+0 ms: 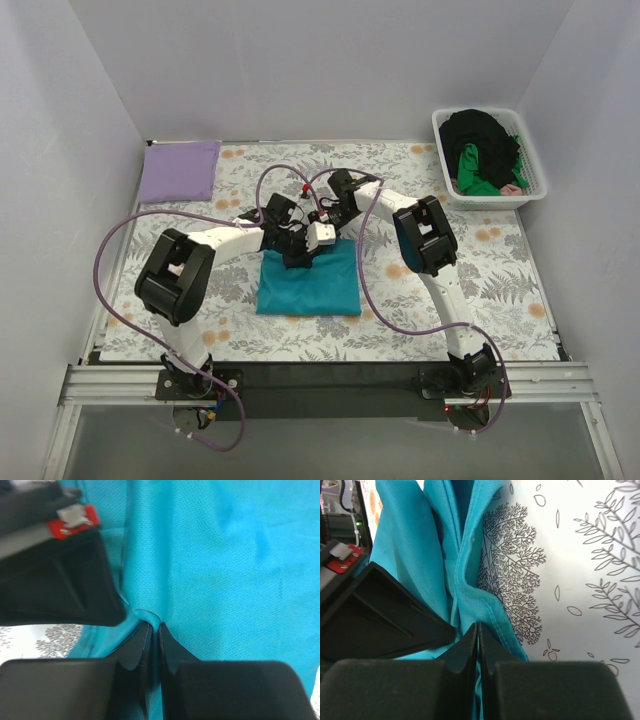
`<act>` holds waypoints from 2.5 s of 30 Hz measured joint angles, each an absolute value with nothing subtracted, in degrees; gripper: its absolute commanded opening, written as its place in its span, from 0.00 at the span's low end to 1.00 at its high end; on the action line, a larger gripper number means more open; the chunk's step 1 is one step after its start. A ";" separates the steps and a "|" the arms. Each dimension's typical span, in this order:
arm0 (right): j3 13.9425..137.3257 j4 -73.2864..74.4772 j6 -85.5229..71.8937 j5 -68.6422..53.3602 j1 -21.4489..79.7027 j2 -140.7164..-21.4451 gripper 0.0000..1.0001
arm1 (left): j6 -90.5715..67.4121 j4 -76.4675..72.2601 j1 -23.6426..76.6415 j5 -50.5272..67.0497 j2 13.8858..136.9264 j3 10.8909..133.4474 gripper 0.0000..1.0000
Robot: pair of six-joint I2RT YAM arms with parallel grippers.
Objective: Fold and stack the t-shirts
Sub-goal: Fold the tshirt
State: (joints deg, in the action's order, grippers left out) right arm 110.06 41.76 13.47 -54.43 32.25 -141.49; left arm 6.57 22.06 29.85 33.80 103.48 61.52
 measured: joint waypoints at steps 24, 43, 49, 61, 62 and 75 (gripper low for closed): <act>108.95 41.98 13.87 -55.92 32.27 -141.36 0.09 | 7.05 20.03 29.87 29.30 97.43 61.08 0.45; 108.95 42.00 14.09 -55.92 32.27 -141.36 0.08 | 7.38 18.55 29.87 31.88 100.09 61.10 0.00; 108.88 41.98 14.57 -56.03 32.29 -141.34 0.08 | 7.42 19.22 29.89 32.08 97.73 61.10 0.00; 108.12 41.93 15.49 -56.14 32.34 -140.90 0.07 | 9.13 16.84 30.13 29.89 92.79 61.10 0.00; 108.07 41.91 15.59 -56.14 32.34 -140.84 0.07 | 9.15 16.08 30.13 29.50 92.95 61.10 0.00; 112.60 46.19 18.24 -48.27 32.45 -139.96 0.17 | 9.43 9.08 30.11 30.30 92.97 54.76 0.00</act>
